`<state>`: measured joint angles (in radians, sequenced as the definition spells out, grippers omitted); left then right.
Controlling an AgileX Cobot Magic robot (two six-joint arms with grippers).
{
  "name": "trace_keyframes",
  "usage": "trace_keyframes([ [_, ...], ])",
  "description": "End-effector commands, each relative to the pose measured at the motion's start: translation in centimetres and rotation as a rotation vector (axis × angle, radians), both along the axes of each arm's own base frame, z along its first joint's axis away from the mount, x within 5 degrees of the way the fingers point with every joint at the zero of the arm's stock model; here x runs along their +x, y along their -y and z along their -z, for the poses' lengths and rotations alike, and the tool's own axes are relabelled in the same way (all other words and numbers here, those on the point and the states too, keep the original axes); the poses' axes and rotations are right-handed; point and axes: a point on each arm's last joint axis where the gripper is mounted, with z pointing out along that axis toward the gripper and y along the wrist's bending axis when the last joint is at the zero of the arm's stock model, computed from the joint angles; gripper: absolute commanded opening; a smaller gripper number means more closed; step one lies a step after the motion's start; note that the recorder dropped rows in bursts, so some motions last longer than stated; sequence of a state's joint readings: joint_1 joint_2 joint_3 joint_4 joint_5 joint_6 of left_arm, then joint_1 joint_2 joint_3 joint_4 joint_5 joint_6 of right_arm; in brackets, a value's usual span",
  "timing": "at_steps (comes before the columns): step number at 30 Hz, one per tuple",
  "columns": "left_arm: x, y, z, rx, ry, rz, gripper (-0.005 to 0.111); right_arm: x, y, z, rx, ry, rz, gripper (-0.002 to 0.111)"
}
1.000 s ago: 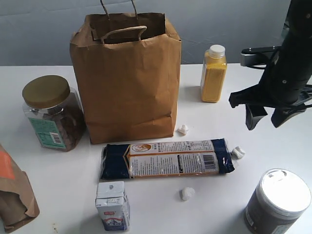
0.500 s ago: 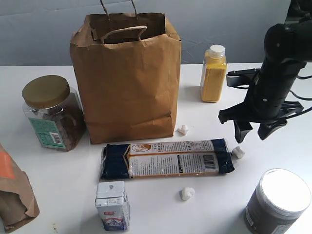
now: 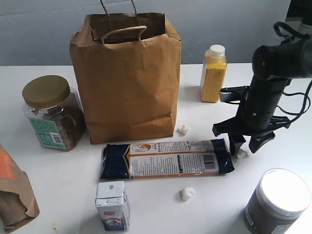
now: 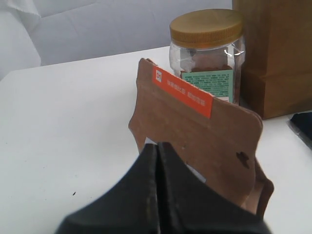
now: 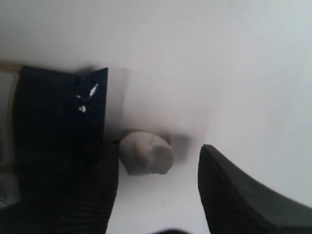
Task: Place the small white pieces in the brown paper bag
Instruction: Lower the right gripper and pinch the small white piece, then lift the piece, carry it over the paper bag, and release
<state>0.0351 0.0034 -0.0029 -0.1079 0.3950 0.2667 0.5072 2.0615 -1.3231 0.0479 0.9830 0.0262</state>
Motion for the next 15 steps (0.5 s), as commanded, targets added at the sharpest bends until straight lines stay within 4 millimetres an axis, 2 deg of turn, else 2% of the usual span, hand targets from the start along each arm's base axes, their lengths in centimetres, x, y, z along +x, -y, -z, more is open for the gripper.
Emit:
trace_keyframes([
  [1,0.0,0.1,0.0,-0.011,0.006,0.007,0.0,0.4,0.1,0.1,0.009,0.01,0.006,0.041],
  [4,0.0,0.1,0.0,-0.011,0.006,0.007,0.0,0.4,0.1,0.1,0.009,0.01,0.003,0.03],
  [10,0.0,0.1,0.0,-0.011,0.006,0.007,0.0,0.4,0.1,0.1,0.009,0.011,-0.005,0.0],
  [13,0.0,0.1,0.0,-0.011,0.006,0.007,0.0,0.4,0.1,-0.1,0.013,0.018,-0.005,0.0],
  [15,0.0,0.1,0.0,-0.011,0.006,0.007,0.0,0.4,0.1,-1.1,0.031,0.05,-0.005,0.0],
])
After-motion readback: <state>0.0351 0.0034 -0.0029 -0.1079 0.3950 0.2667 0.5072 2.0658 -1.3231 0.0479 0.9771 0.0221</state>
